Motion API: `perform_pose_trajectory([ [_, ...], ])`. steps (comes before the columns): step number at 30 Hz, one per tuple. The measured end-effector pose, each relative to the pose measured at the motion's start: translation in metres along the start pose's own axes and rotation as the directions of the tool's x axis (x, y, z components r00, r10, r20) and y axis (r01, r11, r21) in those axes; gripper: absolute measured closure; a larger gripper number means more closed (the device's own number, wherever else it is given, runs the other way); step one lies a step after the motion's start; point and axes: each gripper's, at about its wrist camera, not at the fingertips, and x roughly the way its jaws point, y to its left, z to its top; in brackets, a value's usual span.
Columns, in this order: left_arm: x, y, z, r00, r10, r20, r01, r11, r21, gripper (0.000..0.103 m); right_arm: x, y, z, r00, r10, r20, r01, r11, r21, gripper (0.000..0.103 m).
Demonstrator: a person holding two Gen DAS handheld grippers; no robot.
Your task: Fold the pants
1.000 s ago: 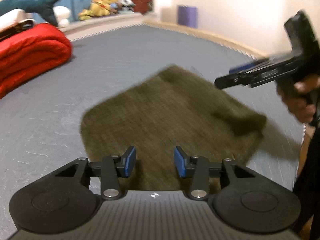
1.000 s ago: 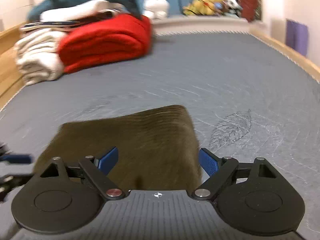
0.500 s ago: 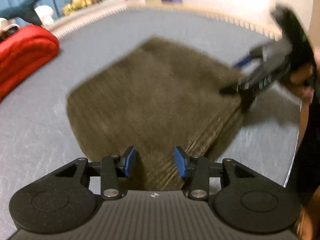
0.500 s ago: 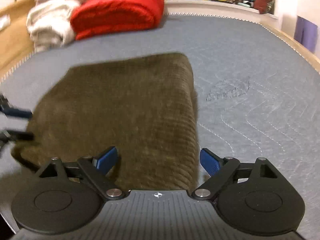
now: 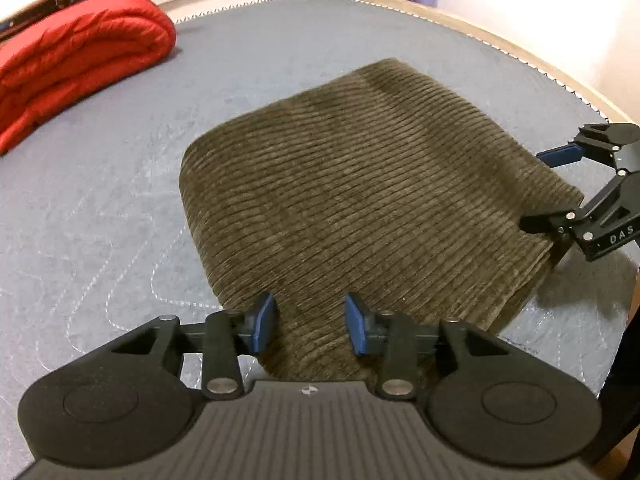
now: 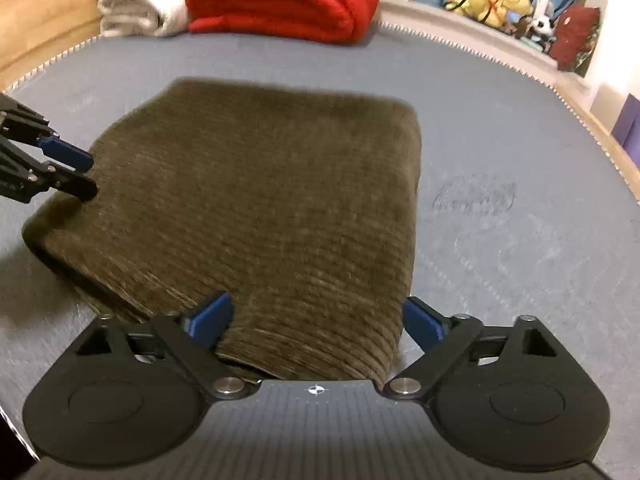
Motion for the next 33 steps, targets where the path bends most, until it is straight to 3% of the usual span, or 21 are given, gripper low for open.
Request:
perform_pose_trajectory([
  [7,-0.016,0.003,0.002,0.997,0.016,0.076,-0.012,0.998,-0.060,0.060,-0.006,0.003,0.002,0.999,-0.002,0.036,0.002,1.000,0.008,0.008],
  [11,-0.003,0.015,0.002,0.999,0.030,0.018,-0.028,0.994,-0.105,0.059,0.002,0.010,-0.003,1.000,-0.024,0.008,0.024,0.999,-0.037,0.007],
  [18,-0.006,0.007,0.003,0.998,0.061,0.024,-0.059,0.995,-0.076,0.056,0.007,0.003,-0.005,1.000,-0.008,-0.004,0.008,1.000,-0.002,0.004],
  [22,-0.022,0.014,0.006,0.992,0.128,0.003,-0.125,0.973,-0.195,0.029,0.000,0.002,-0.002,0.999,-0.027,0.029,0.027,1.000,0.001,0.005],
  [25,-0.063,0.009,0.009,0.979,0.174,0.103,-0.140,0.951,-0.274,0.010,-0.028,0.007,0.006,0.989,-0.100,0.109,0.100,0.995,0.010,0.005],
  [30,-0.118,-0.017,-0.007,0.927,0.304,0.218,-0.182,0.876,-0.447,0.000,-0.087,-0.001,0.010,0.963,-0.112,0.247,0.066,0.981,0.185,0.001],
  [33,-0.115,-0.041,-0.013,0.939,0.265,0.221,-0.161,0.902,-0.400,0.000,-0.106,-0.002,0.000,0.954,-0.113,0.277,0.038,0.964,0.265,0.001],
])
